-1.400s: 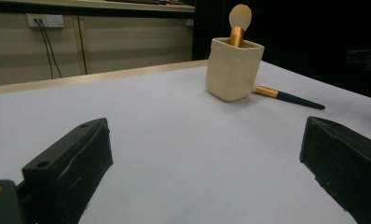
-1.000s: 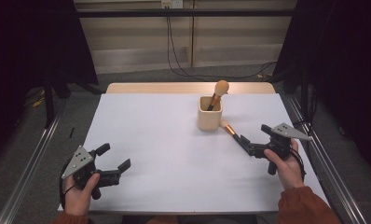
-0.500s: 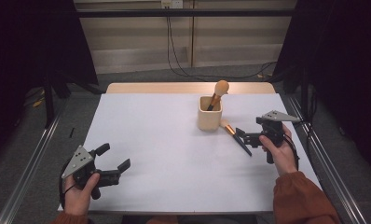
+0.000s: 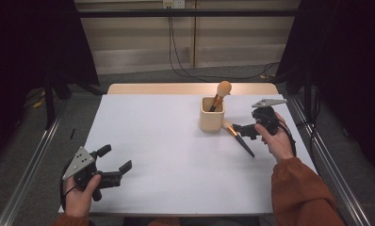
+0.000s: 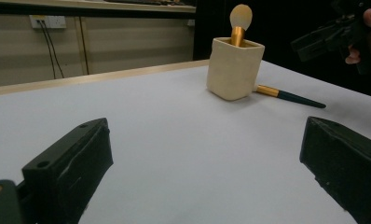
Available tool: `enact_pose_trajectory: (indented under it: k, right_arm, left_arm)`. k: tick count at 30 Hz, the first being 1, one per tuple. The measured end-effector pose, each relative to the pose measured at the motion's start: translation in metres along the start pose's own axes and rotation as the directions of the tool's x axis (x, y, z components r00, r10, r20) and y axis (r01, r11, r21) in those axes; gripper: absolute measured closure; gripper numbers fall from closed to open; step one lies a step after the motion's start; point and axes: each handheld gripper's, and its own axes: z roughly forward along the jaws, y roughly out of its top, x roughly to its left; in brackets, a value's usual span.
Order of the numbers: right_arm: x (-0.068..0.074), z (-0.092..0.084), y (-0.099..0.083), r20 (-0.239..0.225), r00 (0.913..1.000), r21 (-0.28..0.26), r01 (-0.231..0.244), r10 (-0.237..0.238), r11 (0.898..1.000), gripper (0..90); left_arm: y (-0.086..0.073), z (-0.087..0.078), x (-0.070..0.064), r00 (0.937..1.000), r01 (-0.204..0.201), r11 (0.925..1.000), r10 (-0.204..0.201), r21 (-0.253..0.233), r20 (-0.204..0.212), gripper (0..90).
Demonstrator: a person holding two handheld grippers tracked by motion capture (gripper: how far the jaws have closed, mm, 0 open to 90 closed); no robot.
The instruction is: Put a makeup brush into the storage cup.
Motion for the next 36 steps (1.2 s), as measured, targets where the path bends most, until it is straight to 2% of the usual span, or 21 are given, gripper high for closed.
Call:
enact_pose_trajectory:
  k: [12,16,20,21,23,27,30,33,35,36]
  right_arm:
    - [-0.003,0.013,0.018,-0.016,0.9997,0.121,0.02,-0.019,0.992,2.3]
    - [-0.004,0.013,0.024,-0.022,0.9996,0.139,0.023,-0.02,0.99,2.0]
    - [-0.006,0.015,0.029,-0.043,0.999,0.195,0.019,-0.011,0.981,2.0]
    - [-0.007,0.016,0.03,-0.064,0.9979,0.216,0.006,0.008,0.976,2.2]
    - [-0.008,0.017,0.031,-0.079,0.9968,0.239,0.007,0.013,0.971,2.6]
    - [-0.01,0.021,0.031,-0.076,0.997,0.31,0.014,0.011,0.951,4.7]
    - [-0.012,0.024,0.031,-0.084,0.9964,0.364,0.027,0.004,0.931,7.4]
    - [-0.011,0.028,0.032,-0.086,0.9961,0.413,0.054,-0.019,0.909,5.5]
    - [-0.011,0.03,0.033,-0.088,0.9959,0.433,0.06,-0.024,0.9,6.3]
    - [-0.012,0.032,0.033,-0.088,0.9959,0.45,0.06,-0.022,0.891,6.1]
  left_arm:
    - [0.0,0.001,0.0,0.9999,-0.01,0.9999,0.01,0.008,0.006,2.2]
    - [0.0,0.001,0.0,1.0,-0.006,1.0,0.006,0.006,0.005,2.2]
    - [0.0,0.002,0.0,1.0,-0.007,1.0,0.007,0.007,0.005,2.2]
    - [0.0,0.002,0.0,1.0,-0.006,1.0,0.006,0.007,0.006,2.2]
    - [0.0,0.002,0.0,1.0,-0.007,0.9999,0.007,0.007,0.006,2.2]
    - [0.0,0.002,0.0,1.0,-0.004,1.0,0.003,0.008,0.007,2.2]
    - [0.0,0.003,0.0,0.9999,-0.005,1.0,0.005,0.008,0.009,2.3]
    - [0.0,0.003,0.0,0.9999,-0.007,0.9999,0.007,0.009,0.01,2.2]
    - [0.0,0.004,0.0,0.9999,-0.007,0.9999,0.006,0.01,0.011,2.2]
    - [0.0,0.004,0.0,0.9999,-0.007,0.9999,0.007,0.01,0.012,2.2]
